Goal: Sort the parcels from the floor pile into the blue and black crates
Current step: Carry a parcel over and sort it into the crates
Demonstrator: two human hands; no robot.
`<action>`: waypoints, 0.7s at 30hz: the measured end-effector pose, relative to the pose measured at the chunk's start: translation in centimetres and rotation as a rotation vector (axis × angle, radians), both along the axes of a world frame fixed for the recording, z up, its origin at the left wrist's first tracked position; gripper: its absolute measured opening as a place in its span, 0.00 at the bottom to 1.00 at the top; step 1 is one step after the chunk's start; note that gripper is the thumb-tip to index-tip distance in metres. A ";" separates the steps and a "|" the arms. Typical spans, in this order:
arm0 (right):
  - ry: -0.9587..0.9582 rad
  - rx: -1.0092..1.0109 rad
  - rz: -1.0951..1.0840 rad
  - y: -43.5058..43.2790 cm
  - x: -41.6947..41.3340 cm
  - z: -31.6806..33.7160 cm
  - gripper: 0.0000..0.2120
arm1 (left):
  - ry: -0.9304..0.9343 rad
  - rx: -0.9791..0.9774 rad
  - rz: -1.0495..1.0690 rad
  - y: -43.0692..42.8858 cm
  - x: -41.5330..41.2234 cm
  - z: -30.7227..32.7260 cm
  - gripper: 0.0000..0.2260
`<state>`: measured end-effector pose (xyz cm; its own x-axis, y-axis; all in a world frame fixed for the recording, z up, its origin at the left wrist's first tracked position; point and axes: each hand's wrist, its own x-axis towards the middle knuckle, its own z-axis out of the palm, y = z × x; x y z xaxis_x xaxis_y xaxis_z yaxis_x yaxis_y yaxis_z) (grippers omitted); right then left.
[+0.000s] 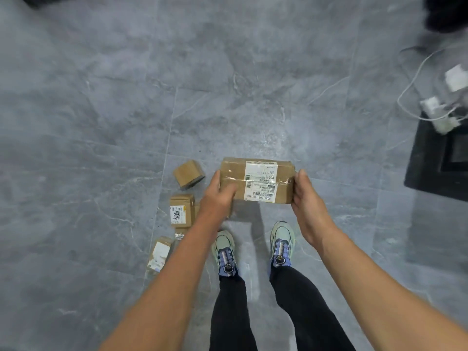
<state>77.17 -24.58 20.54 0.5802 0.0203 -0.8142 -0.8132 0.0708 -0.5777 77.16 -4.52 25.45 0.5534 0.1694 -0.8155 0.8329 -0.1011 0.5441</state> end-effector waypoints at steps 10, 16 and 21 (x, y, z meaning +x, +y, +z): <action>-0.277 -0.075 -0.257 -9.2 -0.3 21.8 0.28 | -0.259 -0.084 -0.323 -8.8 4.0 19.4 0.31; -0.361 -0.149 -0.414 -13.1 -4.9 31.4 0.34 | -0.364 -0.157 -0.522 -13.3 3.3 27.6 0.30; -0.388 -0.220 -0.607 -15.3 -9.4 37.1 0.22 | -0.429 -0.202 -0.701 -16.9 1.9 32.6 0.25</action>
<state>67.79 -39.88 57.63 0.6833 -0.5342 -0.4977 -0.4037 0.2917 -0.8672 79.04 -21.41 58.09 0.7447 -0.4550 -0.4883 0.3311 -0.3834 0.8622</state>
